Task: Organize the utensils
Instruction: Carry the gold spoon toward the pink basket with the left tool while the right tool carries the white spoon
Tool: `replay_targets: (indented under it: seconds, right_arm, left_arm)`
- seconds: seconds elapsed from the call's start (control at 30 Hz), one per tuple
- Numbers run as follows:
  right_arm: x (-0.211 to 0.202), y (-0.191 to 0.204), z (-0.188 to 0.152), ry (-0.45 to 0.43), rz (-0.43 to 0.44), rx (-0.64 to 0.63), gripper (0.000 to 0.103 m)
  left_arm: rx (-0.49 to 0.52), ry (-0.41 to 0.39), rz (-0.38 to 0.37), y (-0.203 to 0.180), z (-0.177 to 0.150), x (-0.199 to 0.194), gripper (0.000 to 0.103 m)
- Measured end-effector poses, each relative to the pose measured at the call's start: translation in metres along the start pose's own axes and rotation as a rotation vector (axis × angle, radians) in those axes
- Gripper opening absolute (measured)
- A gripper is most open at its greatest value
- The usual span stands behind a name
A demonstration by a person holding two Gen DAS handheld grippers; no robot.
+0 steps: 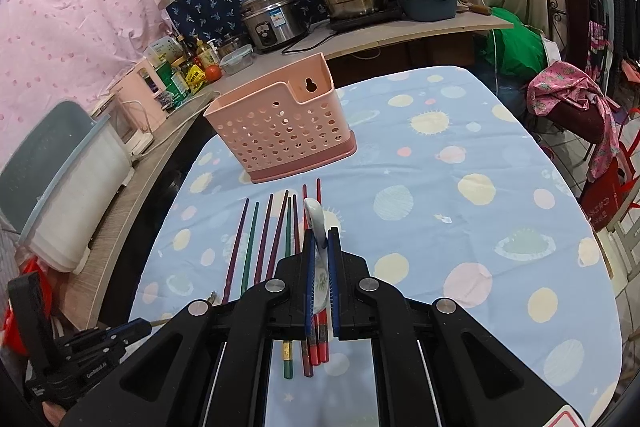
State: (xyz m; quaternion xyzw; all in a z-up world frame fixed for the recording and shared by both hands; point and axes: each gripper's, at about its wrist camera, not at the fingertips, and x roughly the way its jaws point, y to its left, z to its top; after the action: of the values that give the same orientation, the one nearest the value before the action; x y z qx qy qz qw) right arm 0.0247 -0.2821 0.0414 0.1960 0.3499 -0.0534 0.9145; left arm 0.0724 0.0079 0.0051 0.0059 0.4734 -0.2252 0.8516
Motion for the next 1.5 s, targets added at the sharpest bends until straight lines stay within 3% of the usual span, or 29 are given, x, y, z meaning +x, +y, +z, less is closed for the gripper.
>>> replay_targets:
  seconds: [0.47, 0.77, 1.07, 1.27, 1.5]
  right_arm:
    - [0.001, 0.000, 0.019, -0.029, -0.004, -0.008, 0.006]
    - [0.013, 0.002, 0.072, -0.100, 0.000, -0.047, 0.006]
    - [0.038, 0.021, 0.157, -0.204, -0.002, -0.100, 0.006]
    - [0.064, 0.032, 0.199, -0.234, 0.007, -0.104, 0.006]
    - [0.103, 0.036, 0.209, -0.189, 0.009, -0.115, 0.002]
  left_arm:
    - [0.026, -0.074, 0.012, -0.009, 0.059, -0.011, 0.001]
    - [0.051, -0.198, -0.008, -0.025, 0.132, -0.036, 0.001]
    - [0.071, -0.338, -0.033, -0.048, 0.222, -0.047, 0.001]
    - [0.061, -0.345, -0.028, -0.052, 0.255, -0.024, 0.001]
    - [0.029, -0.292, -0.028, -0.046, 0.269, 0.013, 0.001]
